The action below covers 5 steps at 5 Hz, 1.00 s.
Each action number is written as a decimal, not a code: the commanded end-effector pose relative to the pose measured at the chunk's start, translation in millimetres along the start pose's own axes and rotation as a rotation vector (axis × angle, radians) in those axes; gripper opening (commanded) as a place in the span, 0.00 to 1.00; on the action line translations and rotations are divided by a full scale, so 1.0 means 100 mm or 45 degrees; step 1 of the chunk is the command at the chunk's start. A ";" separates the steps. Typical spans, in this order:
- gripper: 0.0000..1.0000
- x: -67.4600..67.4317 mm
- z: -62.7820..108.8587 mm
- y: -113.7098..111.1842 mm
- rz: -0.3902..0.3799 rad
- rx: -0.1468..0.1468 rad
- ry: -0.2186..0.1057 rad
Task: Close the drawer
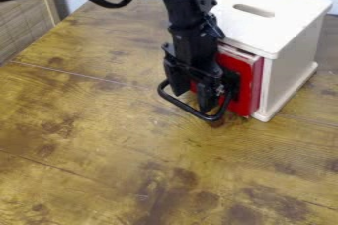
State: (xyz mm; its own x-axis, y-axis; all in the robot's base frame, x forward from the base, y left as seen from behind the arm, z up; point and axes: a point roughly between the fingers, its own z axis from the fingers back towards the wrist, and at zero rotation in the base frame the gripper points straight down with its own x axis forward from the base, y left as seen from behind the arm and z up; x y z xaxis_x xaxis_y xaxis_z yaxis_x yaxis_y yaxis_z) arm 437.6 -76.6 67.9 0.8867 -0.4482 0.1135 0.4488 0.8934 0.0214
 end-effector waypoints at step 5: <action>1.00 0.26 0.14 0.19 0.141 0.035 -0.041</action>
State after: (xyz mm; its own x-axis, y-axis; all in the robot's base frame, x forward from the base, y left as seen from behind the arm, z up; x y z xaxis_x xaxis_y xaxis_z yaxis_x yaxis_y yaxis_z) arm 448.0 -84.0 66.8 0.9281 -0.3673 0.0602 0.3690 0.9293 -0.0182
